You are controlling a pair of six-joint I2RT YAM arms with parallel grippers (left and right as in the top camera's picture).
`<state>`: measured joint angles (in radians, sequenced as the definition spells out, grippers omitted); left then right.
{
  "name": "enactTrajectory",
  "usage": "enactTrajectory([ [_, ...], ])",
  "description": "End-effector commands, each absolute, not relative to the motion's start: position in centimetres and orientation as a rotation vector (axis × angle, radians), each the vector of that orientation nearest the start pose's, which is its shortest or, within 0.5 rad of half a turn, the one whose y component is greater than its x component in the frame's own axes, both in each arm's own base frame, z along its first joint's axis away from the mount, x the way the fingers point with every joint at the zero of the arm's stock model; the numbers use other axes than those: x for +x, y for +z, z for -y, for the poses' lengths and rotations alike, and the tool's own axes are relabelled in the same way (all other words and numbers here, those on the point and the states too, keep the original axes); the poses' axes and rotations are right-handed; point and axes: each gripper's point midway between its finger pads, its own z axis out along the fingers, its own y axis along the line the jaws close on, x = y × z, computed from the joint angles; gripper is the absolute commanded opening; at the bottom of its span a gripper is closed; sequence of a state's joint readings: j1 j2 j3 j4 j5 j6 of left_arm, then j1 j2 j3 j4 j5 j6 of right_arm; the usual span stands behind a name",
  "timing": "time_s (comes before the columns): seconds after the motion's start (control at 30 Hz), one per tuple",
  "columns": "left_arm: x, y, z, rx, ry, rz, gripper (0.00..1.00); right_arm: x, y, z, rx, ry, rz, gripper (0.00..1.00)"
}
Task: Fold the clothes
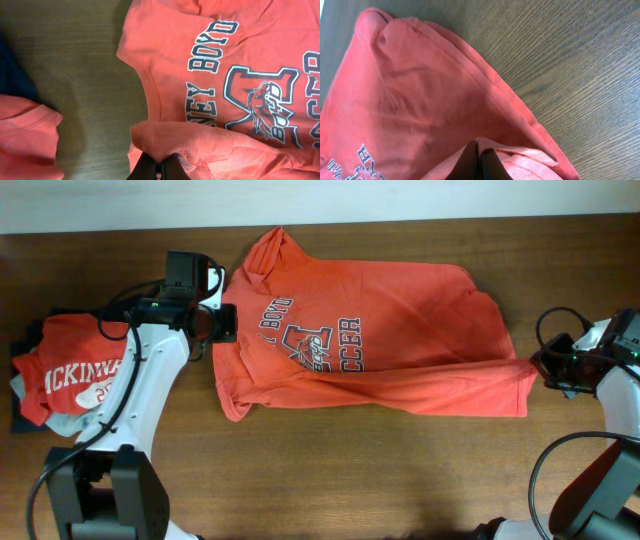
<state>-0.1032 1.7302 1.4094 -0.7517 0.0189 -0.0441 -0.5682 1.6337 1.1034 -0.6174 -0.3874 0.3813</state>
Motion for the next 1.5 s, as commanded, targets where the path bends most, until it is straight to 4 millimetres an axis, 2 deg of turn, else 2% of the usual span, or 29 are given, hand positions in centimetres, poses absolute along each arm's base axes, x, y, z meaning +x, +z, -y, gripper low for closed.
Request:
enactTrajectory([
  [0.0, 43.8, 14.1, 5.0, 0.123, -0.085, -2.614, 0.02, 35.6, 9.4, 14.8, 1.122, 0.465, -2.391, 0.05],
  [0.23, 45.1, 13.5, 5.1, 0.13, -0.085, -2.585, 0.06, 35.8, 9.3, 14.9, 1.118, 0.463, -2.386, 0.06],
  [0.27, 45.3, 13.6, 5.1, 0.129, -0.085, -2.575, 0.15, 35.8, 9.4, 14.9, 1.117, 0.463, -2.386, 0.09],
  [0.3, 45.7, 13.7, 5.2, 0.129, -0.086, -2.562, 0.49, 35.8, 9.4, 14.9, 1.117, 0.465, -2.386, 0.28],
  [0.33, 45.8, 13.8, 5.2, 0.128, -0.085, -2.556, 0.67, 35.8, 9.4, 14.8, 1.118, 0.468, -2.386, 0.47],
  [0.37, 45.9, 13.8, 5.1, 0.128, -0.078, -2.553, 0.86, 35.7, 9.4, 14.7, 1.118, 0.478, -2.389, 0.57],
  [0.4, 45.9, 13.9, 4.9, 0.125, -0.067, -2.551, 0.99, 35.6, 9.3, 14.5, 1.12, 0.489, -2.392, 0.6],
  [0.53, 45.1, 14.0, 3.6, 0.093, -0.035, -2.6, 0.99, 35.3, 9.2, 14.2, 1.131, 0.508, -2.407, 0.64],
  [0.63, 42.5, 13.8, 2.9, 0.08, -0.035, -2.726, 0.99, 34.2, 8.7, 13.5, 1.168, 0.525, -2.448, 0.67],
  [0.77, 38.2, 12.5, 4.7, 0.103, -0.208, -2.902, 0.99, 32.1, 7.9, 12.3, 1.24, 0.551, -2.53, 0.67],
  [0.83, 36.0, 11.8, 5.1, 0.082, -0.251, -2.997, 0.99, 30.9, 7.6, 11.6, 1.283, 0.564, -2.575, 0.68],
  [0.93, 32.5, 9.7, 4.8, -0.046, -0.253, -3.141, 0.99, 28.0, 6.4, 11.8, 1.374, 0.427, -2.676, 0.71],
  [1.0, 31.2, 8.2, 4.7, -0.119, -0.25, -3.187, 0.99, 26.8, 5.8, 11.9, 1.403, 0.372, -2.71, 0.72],
  [1.1, 29.5, 5.5, 5.1, -0.23, -0.283, -3.228, 0.98, 26.0, 4.9, 11.4, 1.425, 0.383, -2.729, 0.72],
  [1.13, 28.9, 4.7, 5.6, -0.233, -0.334, -3.235, 0.9, 25.8, 4.3, 11.3, 1.425, 0.382, -2.73, 0.72],
  [1.23, 27.7, 3.1, 6.0, -0.264, -0.375, -3.256, 0.56, 25.9, 3.3, 11.1, 1.413, 0.394, -2.713, 0.72],
  [1.27, 27.5, 2.8, 6.0, -0.265, -0.375, -3.255, 0.5, 26.0, 3.1, 11.0, 1.407, 0.406, -2.706, 0.72],
  [1.3, 27.6, 2.5, 6.0, -0.263, -0.374, -3.248, 0.49, 26.2, 3.0, 10.9, 1.399, 0.422, -2.696, 0.72],
  [1.43, 29.4, 1.6, 5.1, -0.245, -0.292, -3.168, 0.29, 26.9, 2.8, 10.9, 1.375, 0.447, -2.667, 0.72],
  [1.47, 29.9, 1.5, 4.5, -0.241, -0.237, -3.15, 0.27, 27.0, 2.8, 11.0, 1.373, 0.446, -2.664, 0.72],
])
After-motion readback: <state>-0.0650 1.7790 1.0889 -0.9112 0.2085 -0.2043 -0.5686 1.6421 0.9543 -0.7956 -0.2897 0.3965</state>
